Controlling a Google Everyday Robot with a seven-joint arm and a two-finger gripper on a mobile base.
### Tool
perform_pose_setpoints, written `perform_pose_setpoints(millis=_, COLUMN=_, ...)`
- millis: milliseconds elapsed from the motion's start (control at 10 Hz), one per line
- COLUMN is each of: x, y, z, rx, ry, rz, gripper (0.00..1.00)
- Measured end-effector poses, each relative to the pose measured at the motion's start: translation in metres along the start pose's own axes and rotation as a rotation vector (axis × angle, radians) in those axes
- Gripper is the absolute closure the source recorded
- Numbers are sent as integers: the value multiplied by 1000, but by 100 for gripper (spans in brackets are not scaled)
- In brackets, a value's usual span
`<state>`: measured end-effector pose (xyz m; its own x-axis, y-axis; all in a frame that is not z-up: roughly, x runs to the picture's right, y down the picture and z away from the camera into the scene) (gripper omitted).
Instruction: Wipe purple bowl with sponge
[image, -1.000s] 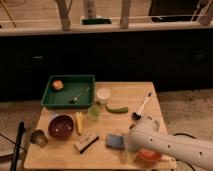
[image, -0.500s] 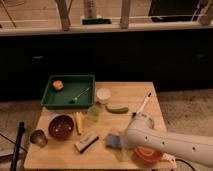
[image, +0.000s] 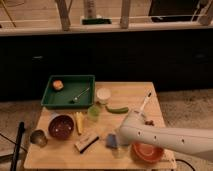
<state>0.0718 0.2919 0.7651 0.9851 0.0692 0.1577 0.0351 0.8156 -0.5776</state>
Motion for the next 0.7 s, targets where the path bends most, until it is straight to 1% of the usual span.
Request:
perform_pose_setpoints(millis=100, x=0, y=-1, z=3, rx=-4, ry=-3, rz=6, gripper=25)
perform_pose_setpoints(millis=200, x=0, y=-3, z=6, rx=-7, ry=-6, rz=14, gripper=32)
perform_pose_setpoints(millis=300, x=0, y=-3, z=14, rx=-16, ry=-9, rz=23, gripper=45)
perform_pose_setpoints(millis=400, x=2, y=-3, z=19, rx=-25, ry=-11, rz=31, gripper=55)
perform_pose_setpoints(millis=500, x=2, y=-3, z=22, rx=-32, ry=-15, rz=40, gripper=65)
perform_pose_setpoints(millis=600, x=3, y=-4, z=22, rx=-31, ry=-17, rz=40, gripper=73)
perform_pose_setpoints(millis=700, x=2, y=-3, z=20, rx=-33, ry=-15, rz=35, gripper=85)
